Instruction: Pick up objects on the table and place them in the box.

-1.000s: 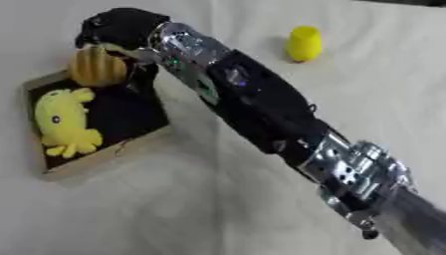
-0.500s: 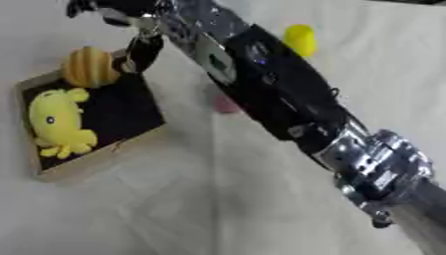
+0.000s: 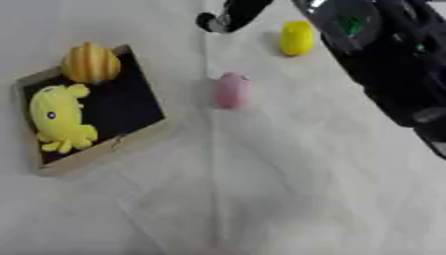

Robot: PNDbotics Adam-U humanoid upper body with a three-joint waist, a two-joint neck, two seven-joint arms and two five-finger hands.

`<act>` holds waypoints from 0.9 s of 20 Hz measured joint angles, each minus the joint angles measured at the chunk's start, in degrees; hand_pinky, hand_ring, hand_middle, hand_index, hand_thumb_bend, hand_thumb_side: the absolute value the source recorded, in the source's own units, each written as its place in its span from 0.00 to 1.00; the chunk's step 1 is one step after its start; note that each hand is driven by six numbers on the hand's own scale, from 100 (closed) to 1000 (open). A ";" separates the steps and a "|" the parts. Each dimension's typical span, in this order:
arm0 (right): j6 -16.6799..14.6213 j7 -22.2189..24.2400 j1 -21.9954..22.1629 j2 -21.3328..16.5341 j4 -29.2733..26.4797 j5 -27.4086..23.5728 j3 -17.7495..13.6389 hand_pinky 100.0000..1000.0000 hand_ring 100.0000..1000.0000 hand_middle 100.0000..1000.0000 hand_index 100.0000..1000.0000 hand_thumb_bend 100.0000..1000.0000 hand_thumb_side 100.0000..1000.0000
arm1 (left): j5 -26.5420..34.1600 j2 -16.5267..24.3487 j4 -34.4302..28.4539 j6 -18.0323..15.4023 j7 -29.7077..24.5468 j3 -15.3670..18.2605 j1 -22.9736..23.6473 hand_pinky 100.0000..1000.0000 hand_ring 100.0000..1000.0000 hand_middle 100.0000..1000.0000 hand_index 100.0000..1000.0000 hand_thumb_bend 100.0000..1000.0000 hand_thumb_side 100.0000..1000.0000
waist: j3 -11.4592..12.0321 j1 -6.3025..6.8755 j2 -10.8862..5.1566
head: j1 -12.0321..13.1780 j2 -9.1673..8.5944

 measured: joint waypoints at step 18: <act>-2.65 2.78 9.80 -8.13 -8.28 -7.67 -0.66 0.91 0.91 0.76 0.87 0.18 0.04 | -0.60 -0.04 0.00 0.33 0.49 0.08 0.06 0.71 0.59 0.56 0.76 0.00 0.45 | 0.05 0.01 0.04 | 0.01 -0.56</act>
